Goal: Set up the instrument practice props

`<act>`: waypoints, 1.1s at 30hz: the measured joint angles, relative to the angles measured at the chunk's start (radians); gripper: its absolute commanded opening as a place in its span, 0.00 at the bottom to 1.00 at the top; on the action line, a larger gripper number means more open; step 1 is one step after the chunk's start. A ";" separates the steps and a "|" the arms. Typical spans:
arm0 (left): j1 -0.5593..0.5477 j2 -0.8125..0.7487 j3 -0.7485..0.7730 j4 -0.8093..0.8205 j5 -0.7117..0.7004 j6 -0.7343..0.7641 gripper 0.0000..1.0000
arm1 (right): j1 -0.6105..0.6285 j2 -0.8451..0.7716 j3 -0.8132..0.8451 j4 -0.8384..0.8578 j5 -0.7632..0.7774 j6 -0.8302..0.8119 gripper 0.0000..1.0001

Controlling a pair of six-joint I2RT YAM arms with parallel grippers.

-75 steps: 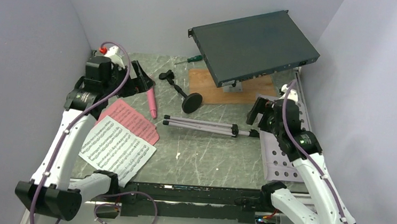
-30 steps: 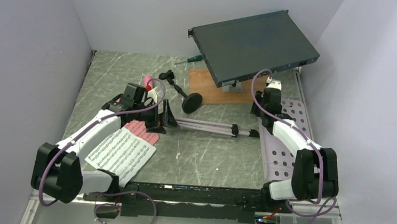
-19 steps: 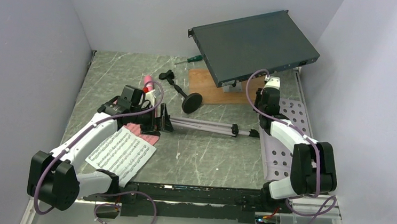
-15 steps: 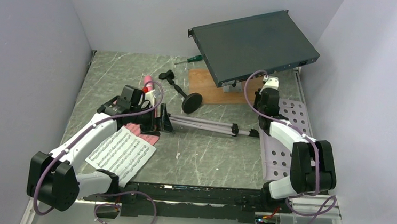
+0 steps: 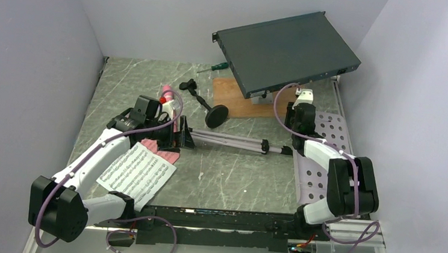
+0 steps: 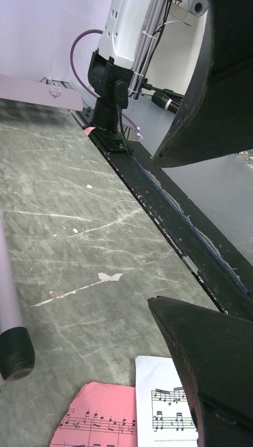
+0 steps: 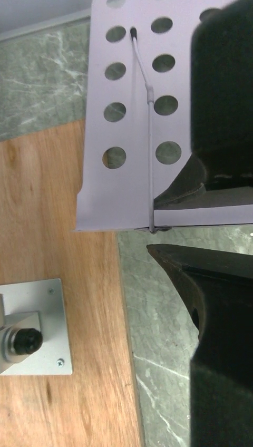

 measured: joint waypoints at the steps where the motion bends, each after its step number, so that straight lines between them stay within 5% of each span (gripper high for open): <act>1: 0.000 0.000 0.002 -0.001 0.000 0.000 0.97 | -0.001 0.012 0.000 0.004 -0.001 0.000 0.29; 8: 0.000 0.000 0.011 -0.014 -0.002 0.000 0.97 | -0.005 0.083 0.031 -0.008 -0.011 -0.005 0.00; 33: 0.000 0.007 0.096 -0.025 0.002 0.002 0.97 | -0.005 -0.522 -0.115 -0.265 -0.189 -0.019 0.00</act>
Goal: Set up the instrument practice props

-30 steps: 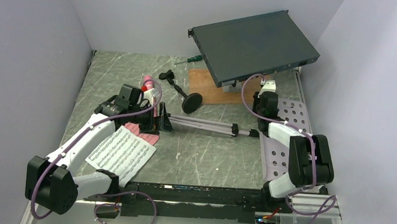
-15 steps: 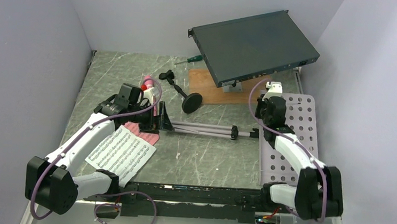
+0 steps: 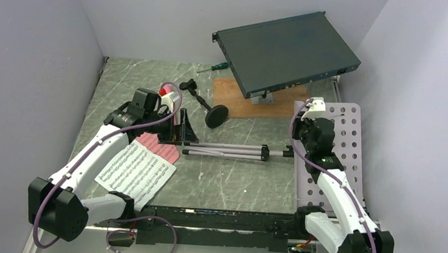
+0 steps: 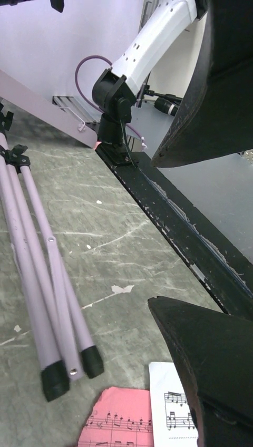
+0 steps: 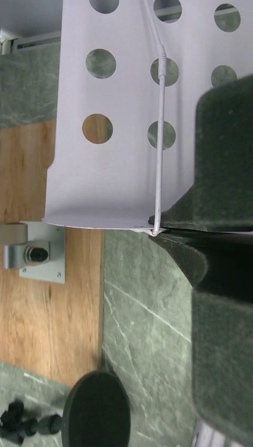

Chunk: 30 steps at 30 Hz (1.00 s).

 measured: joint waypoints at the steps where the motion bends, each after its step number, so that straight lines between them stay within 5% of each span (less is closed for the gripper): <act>1: 0.000 0.000 0.000 0.004 0.009 -0.004 0.97 | 0.000 -0.010 0.001 -0.004 -0.010 -0.003 0.00; 21: -0.020 -0.029 0.067 0.141 0.158 -0.038 0.96 | 0.022 -0.277 0.046 -0.102 -0.229 -0.012 0.00; 30: -0.276 0.037 0.177 0.184 0.134 0.006 0.96 | 0.023 -0.391 0.046 -0.122 -0.237 -0.010 0.00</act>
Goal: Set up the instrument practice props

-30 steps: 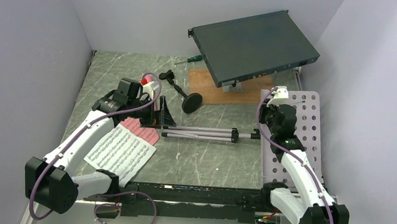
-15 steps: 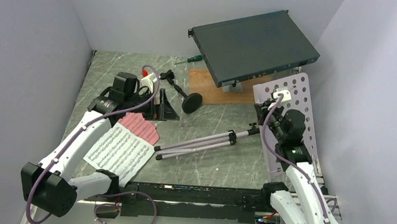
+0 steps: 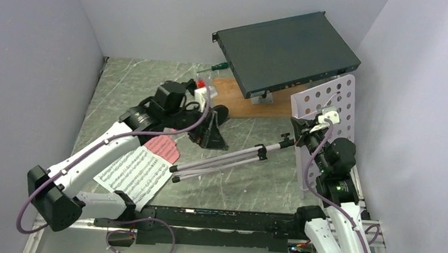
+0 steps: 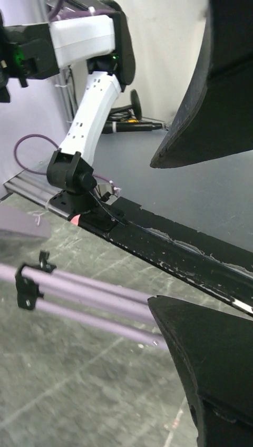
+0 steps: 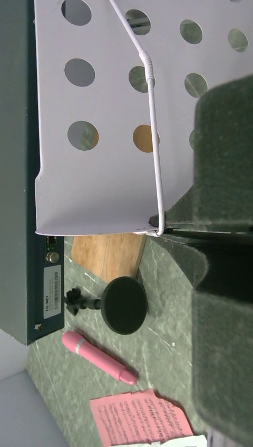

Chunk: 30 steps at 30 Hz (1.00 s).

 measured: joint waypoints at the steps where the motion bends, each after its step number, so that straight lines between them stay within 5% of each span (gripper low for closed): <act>1: -0.039 0.016 0.021 0.003 -0.016 0.005 0.96 | 0.000 -0.003 0.000 0.000 -0.005 0.000 0.00; 8: -0.265 0.175 0.203 -0.016 -0.239 0.057 0.94 | 0.000 -0.008 0.000 -0.019 -0.064 -0.008 0.00; 14: -0.305 0.311 0.290 -0.006 -0.387 0.052 0.89 | 0.000 -0.040 0.000 -0.031 -0.116 -0.006 0.00; 30: -0.422 0.569 0.294 0.094 -0.417 0.034 0.99 | 0.000 -0.158 0.023 -0.053 -0.149 0.019 0.00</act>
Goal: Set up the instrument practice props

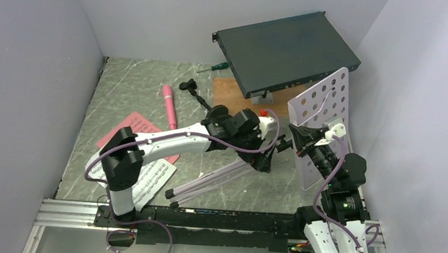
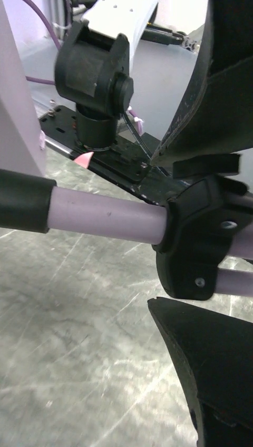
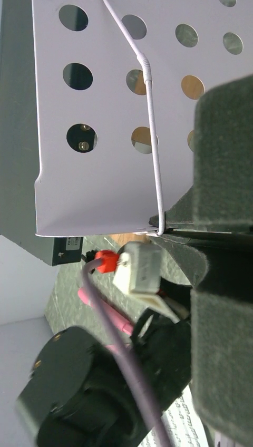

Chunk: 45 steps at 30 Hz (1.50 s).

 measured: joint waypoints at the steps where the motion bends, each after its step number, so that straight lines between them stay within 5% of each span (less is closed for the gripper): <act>1: -0.011 0.017 0.001 -0.004 0.000 0.000 1.00 | 0.000 -0.004 0.004 -0.012 0.000 0.000 0.00; 7: -0.044 0.092 0.038 -0.022 -0.005 -0.004 0.91 | 0.000 -0.029 0.009 -0.075 0.000 -0.010 0.00; 17: -0.060 0.099 0.037 0.014 -0.046 0.006 0.13 | -0.001 -0.045 0.034 -0.145 0.019 -0.020 0.00; 19: -0.064 0.081 0.010 0.045 -0.056 0.013 0.19 | -0.001 -0.053 0.045 -0.156 0.014 -0.019 0.00; 24: -0.066 0.047 0.002 0.047 -0.061 0.018 0.77 | -0.001 -0.066 0.068 -0.156 -0.018 -0.024 0.00; 31: -0.057 0.048 0.038 0.041 0.015 -0.018 1.00 | -0.002 -0.068 0.079 -0.153 -0.042 -0.030 0.00; 35: -0.043 0.048 0.072 0.061 0.073 -0.051 0.99 | -0.002 -0.068 0.092 -0.156 -0.069 -0.023 0.00; 41: -0.033 0.056 0.108 0.063 0.091 -0.062 0.57 | 0.000 -0.068 0.109 -0.158 -0.099 -0.015 0.00; 45: -0.032 0.114 0.174 0.049 0.095 -0.054 0.56 | 0.000 -0.068 0.116 -0.158 -0.106 -0.021 0.00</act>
